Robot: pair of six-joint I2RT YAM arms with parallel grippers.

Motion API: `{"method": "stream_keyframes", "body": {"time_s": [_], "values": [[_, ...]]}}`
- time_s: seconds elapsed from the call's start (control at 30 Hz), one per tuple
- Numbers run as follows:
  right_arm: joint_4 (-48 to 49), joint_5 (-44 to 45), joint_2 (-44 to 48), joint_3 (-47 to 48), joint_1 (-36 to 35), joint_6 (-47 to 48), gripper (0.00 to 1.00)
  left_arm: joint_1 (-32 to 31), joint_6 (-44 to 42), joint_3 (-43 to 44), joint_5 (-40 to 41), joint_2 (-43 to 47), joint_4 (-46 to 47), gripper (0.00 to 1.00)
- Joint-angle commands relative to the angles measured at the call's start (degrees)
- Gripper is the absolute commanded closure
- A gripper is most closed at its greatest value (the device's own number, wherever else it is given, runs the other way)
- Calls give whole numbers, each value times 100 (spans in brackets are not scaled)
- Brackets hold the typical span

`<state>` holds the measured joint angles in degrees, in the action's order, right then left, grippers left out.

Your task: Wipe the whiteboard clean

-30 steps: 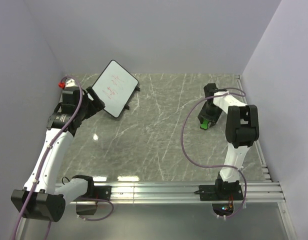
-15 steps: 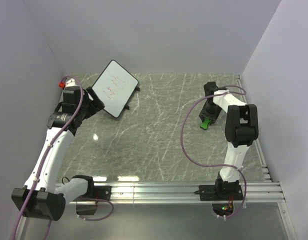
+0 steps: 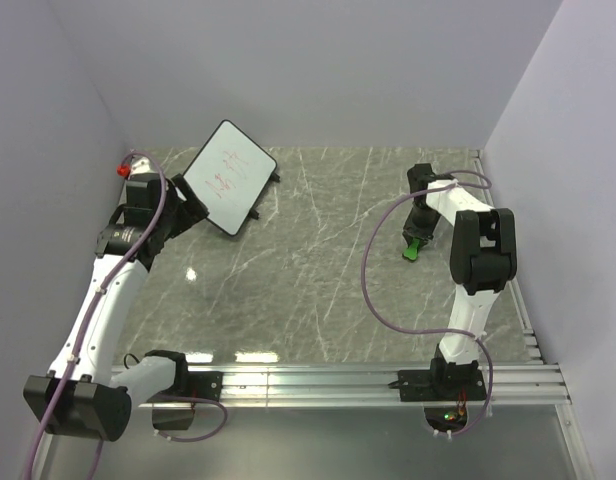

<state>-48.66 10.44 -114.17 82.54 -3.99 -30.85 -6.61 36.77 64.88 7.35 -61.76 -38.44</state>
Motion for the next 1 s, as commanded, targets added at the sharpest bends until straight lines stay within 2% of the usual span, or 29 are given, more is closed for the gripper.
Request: {"method": "stream_keyframes", "body": {"time_s": [0.0,0.07,0.2,0.33,0.47,0.6,0.63,0.77,0.8,0.9,0.97], "values": [[-47,20,53,166,-93,44,76,55,-127,-90,-41,146,152,16],[-73,37,18,166,-146,61,80,160,-231,-151,-216,225,196,18],[-38,64,53,43,-207,97,83,380,-285,-81,-50,217,47,8],[32,-6,123,-220,-225,106,100,441,-390,-20,12,225,82,12],[50,-217,219,-213,-330,71,100,608,-460,-28,99,243,99,14],[-117,-664,325,427,-585,27,100,845,-469,-230,82,305,301,17],[-169,-779,316,890,-699,18,100,863,-496,-378,4,313,484,18],[-564,-1429,97,2176,-1024,-166,100,951,-742,-722,-812,278,1109,19],[-583,-1813,36,2587,-1086,-228,100,995,-733,-801,-1041,270,1223,20],[-364,-2457,-35,3055,-1332,-491,100,1319,-514,-1116,-2112,278,2066,18],[-56,-2985,-79,3223,-1490,-764,100,1837,-130,-1241,-3096,103,2690,18]]}}
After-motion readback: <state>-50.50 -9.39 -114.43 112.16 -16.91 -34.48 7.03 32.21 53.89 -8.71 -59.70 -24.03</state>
